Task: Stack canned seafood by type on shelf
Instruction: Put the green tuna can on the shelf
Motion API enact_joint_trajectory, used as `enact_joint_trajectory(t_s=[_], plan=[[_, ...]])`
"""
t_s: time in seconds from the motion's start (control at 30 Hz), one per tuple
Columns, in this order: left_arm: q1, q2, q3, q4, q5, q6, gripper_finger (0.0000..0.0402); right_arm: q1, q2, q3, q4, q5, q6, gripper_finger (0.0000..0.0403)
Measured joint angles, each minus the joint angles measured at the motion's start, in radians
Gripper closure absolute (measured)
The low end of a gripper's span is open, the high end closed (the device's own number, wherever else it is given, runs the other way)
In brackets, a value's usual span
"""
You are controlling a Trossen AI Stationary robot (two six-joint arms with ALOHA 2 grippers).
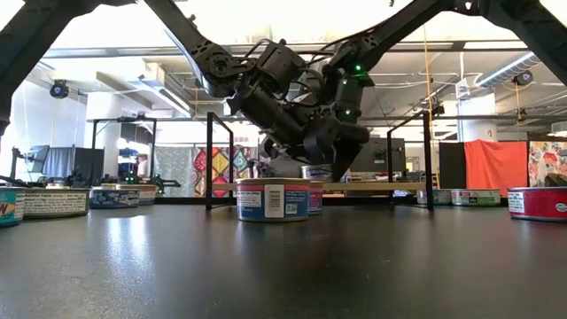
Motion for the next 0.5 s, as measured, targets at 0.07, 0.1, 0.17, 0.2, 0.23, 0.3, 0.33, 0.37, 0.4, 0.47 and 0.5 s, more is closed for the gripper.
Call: enact_joint_trajectory(t_s=[0.07,0.1,0.17,0.2,0.23,0.3,0.33,0.37,0.4,0.47,0.5], plan=[[0.000,0.000,0.000,-0.001,-0.001,0.000,0.0401,0.002,0.000,0.002,-0.006,0.001,0.007,0.0021],[0.000,0.000,0.000,-0.002,-0.002,0.000,0.0401,0.003,0.000,0.002,-0.008,0.000,0.009,0.0021],[0.000,0.000,0.000,-0.004,-0.003,0.000,0.0401,0.003,0.000,0.002,-0.008,-0.027,0.001,0.0021],[0.000,-0.001,0.000,-0.008,-0.002,0.003,0.0401,0.002,0.000,0.002,-0.008,-0.052,-0.006,0.0021],[0.000,-0.001,0.000,-0.011,-0.002,0.007,0.0401,0.001,0.000,0.002,-0.007,-0.077,-0.006,0.0021],[0.000,-0.002,0.000,-0.013,0.003,0.019,0.0401,0.001,0.000,0.002,-0.002,-0.102,0.003,0.0021],[0.000,-0.002,-0.001,-0.011,0.012,0.027,0.0401,0.001,0.000,0.002,0.001,-0.105,0.008,0.0021],[-0.001,-0.003,-0.002,-0.005,0.025,0.037,0.0402,0.001,0.000,0.002,0.001,-0.108,0.010,0.0021],[-0.003,-0.004,-0.004,0.003,0.041,0.049,0.0402,0.001,0.000,0.002,0.000,-0.108,0.013,0.0021],[-0.005,-0.009,-0.007,0.018,0.070,0.084,0.0402,0.001,0.000,0.001,-0.004,-0.105,0.014,0.0021],[-0.006,-0.015,-0.008,0.021,0.081,0.099,0.0402,0.001,0.000,0.001,-0.004,-0.106,0.015,0.0021]])
